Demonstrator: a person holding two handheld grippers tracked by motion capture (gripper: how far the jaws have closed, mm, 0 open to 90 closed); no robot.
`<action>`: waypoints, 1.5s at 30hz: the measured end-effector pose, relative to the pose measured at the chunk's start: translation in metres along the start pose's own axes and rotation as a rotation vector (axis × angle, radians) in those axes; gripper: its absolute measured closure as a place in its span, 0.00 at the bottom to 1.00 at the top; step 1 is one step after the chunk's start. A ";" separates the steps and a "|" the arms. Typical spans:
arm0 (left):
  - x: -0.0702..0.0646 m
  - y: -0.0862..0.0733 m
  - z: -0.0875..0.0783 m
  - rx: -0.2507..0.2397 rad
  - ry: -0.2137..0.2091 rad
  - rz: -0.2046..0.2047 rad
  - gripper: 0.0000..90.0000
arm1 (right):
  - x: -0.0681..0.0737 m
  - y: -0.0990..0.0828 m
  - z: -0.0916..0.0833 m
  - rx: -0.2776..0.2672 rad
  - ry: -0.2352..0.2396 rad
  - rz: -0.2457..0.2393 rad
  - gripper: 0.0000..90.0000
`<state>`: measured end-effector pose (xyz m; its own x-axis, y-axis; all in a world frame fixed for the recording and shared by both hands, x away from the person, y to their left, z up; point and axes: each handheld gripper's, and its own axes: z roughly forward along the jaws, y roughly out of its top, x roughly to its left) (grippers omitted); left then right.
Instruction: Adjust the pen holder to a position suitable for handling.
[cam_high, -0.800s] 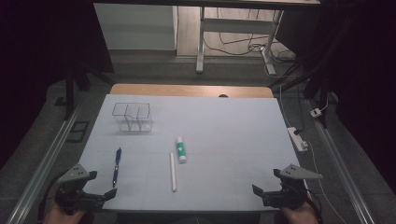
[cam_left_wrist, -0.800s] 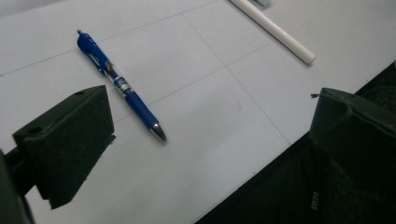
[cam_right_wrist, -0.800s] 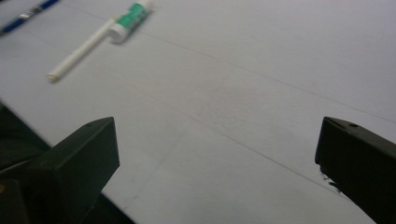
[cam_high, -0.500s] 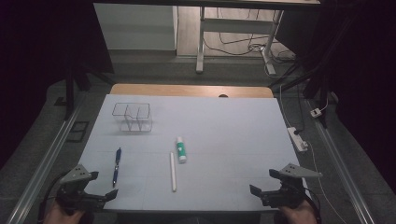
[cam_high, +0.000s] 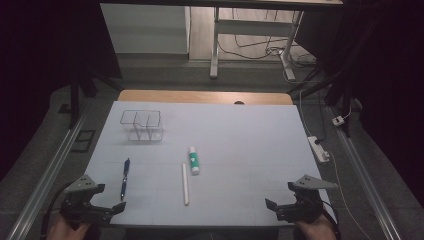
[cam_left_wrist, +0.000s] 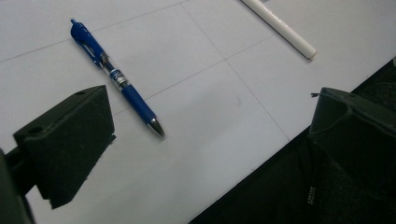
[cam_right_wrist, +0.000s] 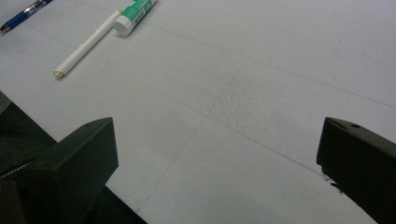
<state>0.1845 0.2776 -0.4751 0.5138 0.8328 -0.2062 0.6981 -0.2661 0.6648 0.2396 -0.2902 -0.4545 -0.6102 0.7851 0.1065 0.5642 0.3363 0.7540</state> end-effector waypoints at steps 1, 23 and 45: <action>0.000 0.000 0.000 0.001 0.001 0.001 0.00 | 0.000 0.000 0.000 0.005 -0.005 -0.003 0.00; 0.005 0.008 0.002 -0.009 0.002 0.045 0.00 | -0.001 0.001 0.003 0.033 0.014 0.006 0.00; 0.009 0.031 0.024 0.011 -0.008 0.036 0.00 | -0.001 0.001 0.004 0.045 0.020 0.011 0.00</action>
<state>0.2229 0.2653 -0.4734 0.5421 0.8190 -0.1881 0.6847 -0.3008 0.6638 0.2437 -0.2886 -0.4566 -0.6145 0.7784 0.1283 0.5954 0.3509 0.7228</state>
